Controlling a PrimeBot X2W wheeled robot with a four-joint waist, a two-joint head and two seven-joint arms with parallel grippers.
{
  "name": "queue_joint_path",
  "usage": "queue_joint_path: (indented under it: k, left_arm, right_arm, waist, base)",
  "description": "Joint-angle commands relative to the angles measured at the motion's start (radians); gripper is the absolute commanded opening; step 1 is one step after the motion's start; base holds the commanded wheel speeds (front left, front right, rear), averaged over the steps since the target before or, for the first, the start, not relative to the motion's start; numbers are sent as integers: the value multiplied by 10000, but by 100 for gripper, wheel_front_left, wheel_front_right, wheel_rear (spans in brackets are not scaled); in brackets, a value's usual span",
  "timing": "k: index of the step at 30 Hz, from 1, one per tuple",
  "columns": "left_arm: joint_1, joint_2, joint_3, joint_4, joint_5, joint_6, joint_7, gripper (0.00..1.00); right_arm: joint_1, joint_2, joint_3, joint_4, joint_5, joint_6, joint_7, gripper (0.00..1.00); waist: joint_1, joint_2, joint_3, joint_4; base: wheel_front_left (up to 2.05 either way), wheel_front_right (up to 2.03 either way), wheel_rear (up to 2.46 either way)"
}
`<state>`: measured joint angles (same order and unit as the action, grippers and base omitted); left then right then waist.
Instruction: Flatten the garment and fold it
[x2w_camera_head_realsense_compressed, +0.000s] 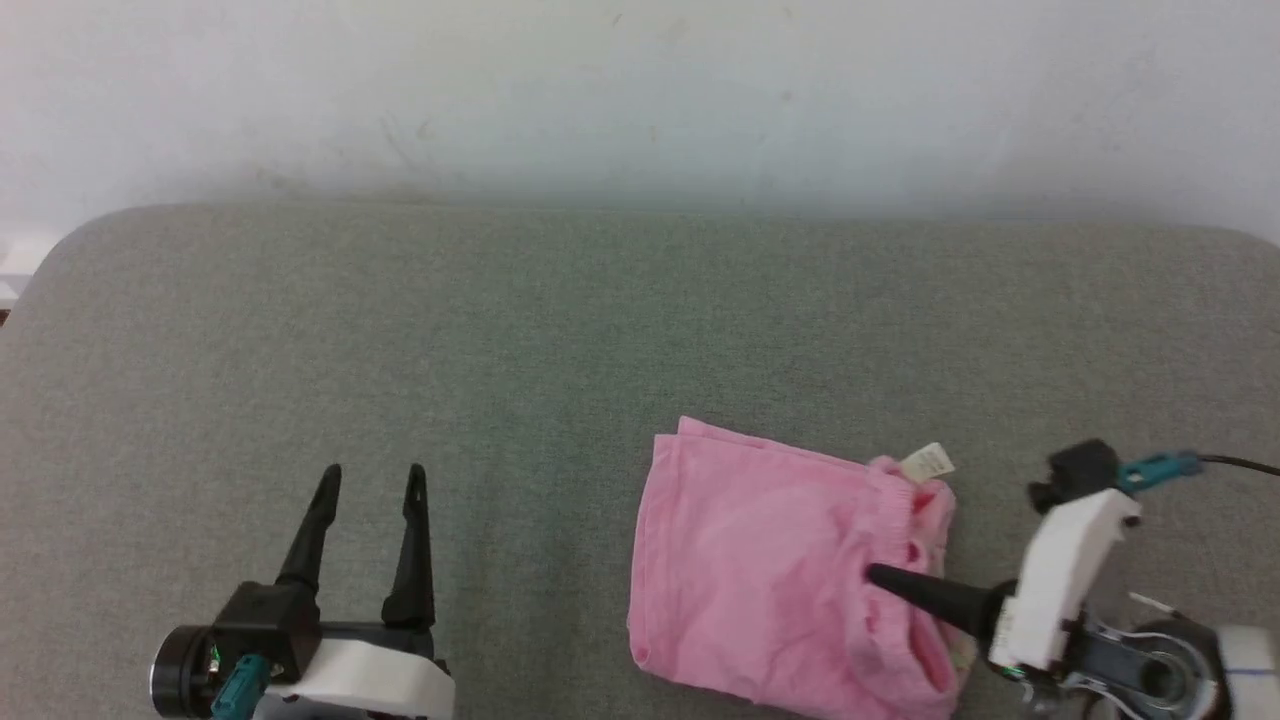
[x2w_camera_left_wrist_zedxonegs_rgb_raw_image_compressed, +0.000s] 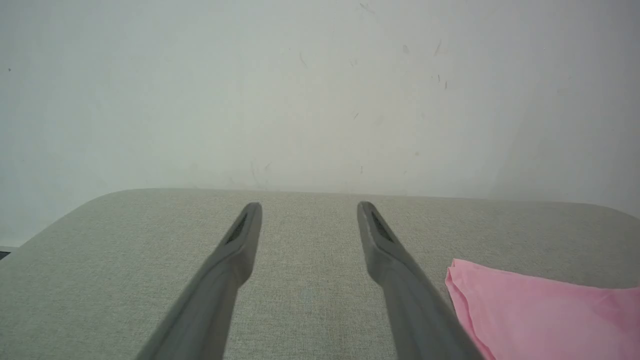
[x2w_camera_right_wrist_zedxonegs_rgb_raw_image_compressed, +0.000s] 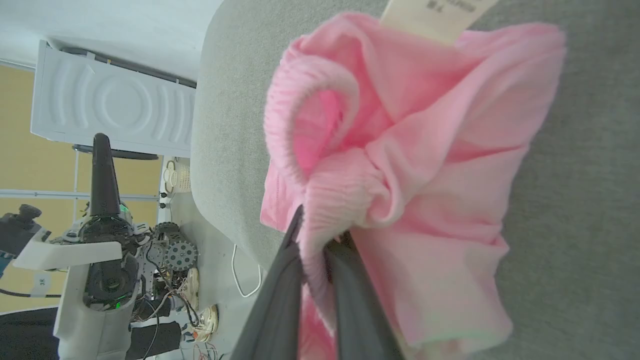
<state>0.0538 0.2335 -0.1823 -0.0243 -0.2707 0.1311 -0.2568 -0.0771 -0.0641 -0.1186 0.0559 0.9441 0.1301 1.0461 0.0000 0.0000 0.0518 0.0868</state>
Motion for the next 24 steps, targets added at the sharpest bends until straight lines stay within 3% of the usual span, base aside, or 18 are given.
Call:
queue_joint_path:
  k: [1,7,8,9,10,14,19,24]
  left_arm:
    - [-74,-52,-39,48,93,-104,-49,100]
    - [-253,-156,-117,169,69,-188,-49,100]
    - [-277,-179,-121,190,65,-202,-49,100]
    - [-303,-204,-131,216,63,-218,-49,100]
    - [-329,-231,-139,243,58,-238,-49,100]
    - [-372,-304,-93,312,59,-282,-49,100]
    - [-371,-385,3,365,102,-306,-49,100]
    - [-354,-462,66,452,145,-347,-49,100]
  right_arm:
    - [-268,70,498,27,-202,6,-274,0]
    - [-1156,133,2151,1212,-504,6,-1969,2]
    - [-1304,134,2450,1499,-548,6,-2306,35]
    - [-1449,135,2769,1757,-572,6,-2598,85]
    - [-1574,135,3084,1999,-557,6,-2842,100]
    - [-1996,137,4329,2516,-653,6,-3515,100]
    - [-2441,109,5441,2234,-846,6,-4290,100]
    - [-2729,-842,6597,1268,-2066,6,-5281,100]
  waist:
    - [0,0,70,104]
    - [0,0,267,395]
    - [0,0,300,444]
    - [0,0,330,500]
    - [0,0,353,548]
    - [0,0,435,631]
    - [0,0,477,546]
    - [0,0,350,350]
  base:
    - [0,0,0]
    - [0,0,0]
    - [0,0,0]
    - [0,0,0]
    - [0,0,0]
    - [0,0,0]
    - [0,0,0]
    - [0,0,0]
